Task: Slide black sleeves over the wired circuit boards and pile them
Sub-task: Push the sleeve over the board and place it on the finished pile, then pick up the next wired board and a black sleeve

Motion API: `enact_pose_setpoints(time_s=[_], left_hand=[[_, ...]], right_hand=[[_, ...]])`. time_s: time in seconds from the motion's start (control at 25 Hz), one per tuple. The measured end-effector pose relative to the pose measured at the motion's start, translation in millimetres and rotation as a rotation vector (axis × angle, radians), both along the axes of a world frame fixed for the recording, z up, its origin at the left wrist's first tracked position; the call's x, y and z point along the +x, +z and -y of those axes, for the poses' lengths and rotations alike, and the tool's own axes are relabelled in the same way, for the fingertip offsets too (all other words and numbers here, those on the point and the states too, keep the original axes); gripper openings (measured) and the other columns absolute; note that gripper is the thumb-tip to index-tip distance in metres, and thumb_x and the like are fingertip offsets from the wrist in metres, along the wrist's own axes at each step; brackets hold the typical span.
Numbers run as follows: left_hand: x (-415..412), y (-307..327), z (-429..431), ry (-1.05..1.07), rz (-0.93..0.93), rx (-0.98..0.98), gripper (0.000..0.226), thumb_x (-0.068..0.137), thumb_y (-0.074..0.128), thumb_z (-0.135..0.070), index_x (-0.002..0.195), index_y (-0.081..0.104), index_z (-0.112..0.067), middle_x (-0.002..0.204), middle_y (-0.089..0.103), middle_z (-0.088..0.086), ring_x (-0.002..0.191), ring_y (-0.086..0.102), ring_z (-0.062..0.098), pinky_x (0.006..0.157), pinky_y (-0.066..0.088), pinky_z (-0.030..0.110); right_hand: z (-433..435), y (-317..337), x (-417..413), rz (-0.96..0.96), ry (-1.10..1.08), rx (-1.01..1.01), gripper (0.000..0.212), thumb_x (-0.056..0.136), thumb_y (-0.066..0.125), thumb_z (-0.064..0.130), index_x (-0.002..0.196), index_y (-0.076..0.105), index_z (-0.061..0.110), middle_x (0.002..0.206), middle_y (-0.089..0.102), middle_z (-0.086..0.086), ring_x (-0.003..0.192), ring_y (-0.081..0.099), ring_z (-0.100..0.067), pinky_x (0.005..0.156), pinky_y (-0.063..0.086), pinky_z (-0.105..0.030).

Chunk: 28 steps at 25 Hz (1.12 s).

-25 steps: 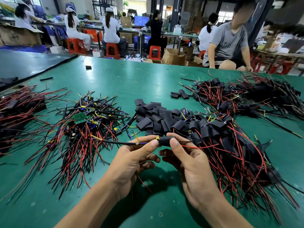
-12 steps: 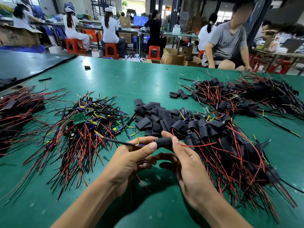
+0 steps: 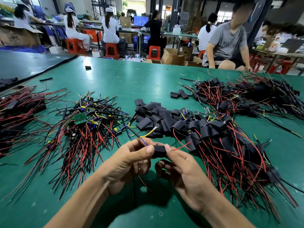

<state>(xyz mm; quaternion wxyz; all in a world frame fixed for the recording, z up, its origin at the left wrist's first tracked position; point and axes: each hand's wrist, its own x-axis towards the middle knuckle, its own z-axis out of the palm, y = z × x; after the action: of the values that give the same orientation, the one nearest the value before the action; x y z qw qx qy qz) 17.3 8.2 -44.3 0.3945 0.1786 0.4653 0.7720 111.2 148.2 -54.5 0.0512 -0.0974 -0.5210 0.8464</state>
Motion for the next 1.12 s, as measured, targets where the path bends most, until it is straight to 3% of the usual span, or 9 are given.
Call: enact_pose_setpoints(time_s=[0.28,0.44,0.6,0.68,0.8,0.88,0.96,1.04,1.12], left_hand=[[0.4,0.3,-6.4,0.122,0.015,-0.054,0.020,0.065,0.081,-0.028,0.080,0.077,-0.016,0.074,0.063,0.002,0.048,0.049,0.007,0.046,0.042,0.015],[-4.9,-1.3,-1.5,0.215,-0.224,-0.233,0.027,0.072,0.081,-0.042,0.081,0.076,-0.018,0.067,0.062,-0.004,0.047,0.050,0.008,0.048,0.037,0.018],[-26.3,-16.6,10.3,0.706,-0.812,-0.831,0.030,0.084,0.073,-0.043,0.069,0.065,-0.018,0.057,0.065,-0.002,0.053,0.060,0.013,0.058,0.049,0.027],[-29.9,-20.3,14.6,0.724,-0.867,-0.932,0.033,0.082,0.072,-0.051,0.073,0.061,-0.021,0.061,0.063,-0.002,0.063,0.062,0.018,0.063,0.052,0.033],[-30.1,-28.2,10.4,0.615,-0.996,-1.118,0.046,0.077,0.063,-0.071,0.091,0.060,-0.027,0.081,0.065,-0.009,0.081,0.063,0.018,0.067,0.048,0.031],[-30.1,-31.3,6.4,0.584,-1.074,-1.215,0.054,0.079,0.058,-0.073,0.111,0.057,-0.030,0.097,0.066,-0.007,0.094,0.063,0.021,0.070,0.044,0.031],[-30.4,-31.6,4.1,0.585,-1.114,-1.251,0.048,0.083,0.056,-0.069,0.110,0.059,-0.030,0.099,0.063,-0.007,0.096,0.062,0.022,0.068,0.039,0.031],[-30.9,-29.7,3.2,0.603,-1.106,-1.246,0.037,0.086,0.058,-0.060,0.105,0.063,-0.029,0.098,0.064,-0.006,0.096,0.062,0.023,0.069,0.041,0.031],[-31.2,-27.5,4.6,0.666,-1.015,-1.142,0.031,0.085,0.064,-0.052,0.105,0.069,-0.028,0.095,0.068,-0.006,0.094,0.064,0.022,0.075,0.049,0.031]], right_hand=[[-4.2,6.5,3.5,-0.054,0.022,-0.113,0.034,0.078,0.076,0.036,0.102,0.077,0.011,0.088,0.071,-0.013,0.059,0.060,-0.015,0.058,0.053,-0.024],[6.8,1.6,1.1,-0.099,-0.157,-0.104,0.023,0.075,0.079,0.024,0.096,0.076,0.014,0.094,0.073,-0.021,0.055,0.063,-0.018,0.055,0.053,-0.024],[-4.7,-7.9,0.5,-0.062,-0.543,0.459,0.023,0.075,0.081,0.043,0.091,0.069,0.030,0.073,0.070,0.003,0.054,0.057,-0.011,0.051,0.049,-0.024],[-16.8,-11.7,-0.8,-0.014,-0.639,0.590,0.028,0.076,0.081,0.039,0.094,0.062,0.030,0.072,0.066,0.008,0.053,0.055,-0.009,0.050,0.049,-0.027],[-33.9,-16.1,-4.8,0.108,-0.624,0.522,0.029,0.083,0.080,0.023,0.094,0.054,0.016,0.074,0.068,-0.004,0.042,0.053,-0.018,0.042,0.044,-0.030],[-44.6,-15.9,-4.6,0.233,-0.551,0.664,0.028,0.088,0.073,0.034,0.084,0.056,0.012,0.066,0.071,-0.008,0.038,0.050,-0.018,0.039,0.040,-0.027],[-44.7,-14.2,-2.1,0.302,-0.431,0.763,0.040,0.092,0.061,0.049,0.071,0.056,0.015,0.058,0.069,-0.008,0.036,0.048,-0.018,0.038,0.036,-0.024],[-35.0,-15.2,-1.8,0.217,-0.366,0.823,0.044,0.092,0.055,0.055,0.068,0.058,0.018,0.058,0.068,-0.004,0.039,0.051,-0.016,0.039,0.040,-0.026],[-27.2,-18.1,-0.5,-0.026,-0.405,1.111,0.027,0.095,0.058,0.044,0.076,0.067,0.026,0.071,0.071,0.006,0.061,0.062,-0.007,0.060,0.053,-0.026]])
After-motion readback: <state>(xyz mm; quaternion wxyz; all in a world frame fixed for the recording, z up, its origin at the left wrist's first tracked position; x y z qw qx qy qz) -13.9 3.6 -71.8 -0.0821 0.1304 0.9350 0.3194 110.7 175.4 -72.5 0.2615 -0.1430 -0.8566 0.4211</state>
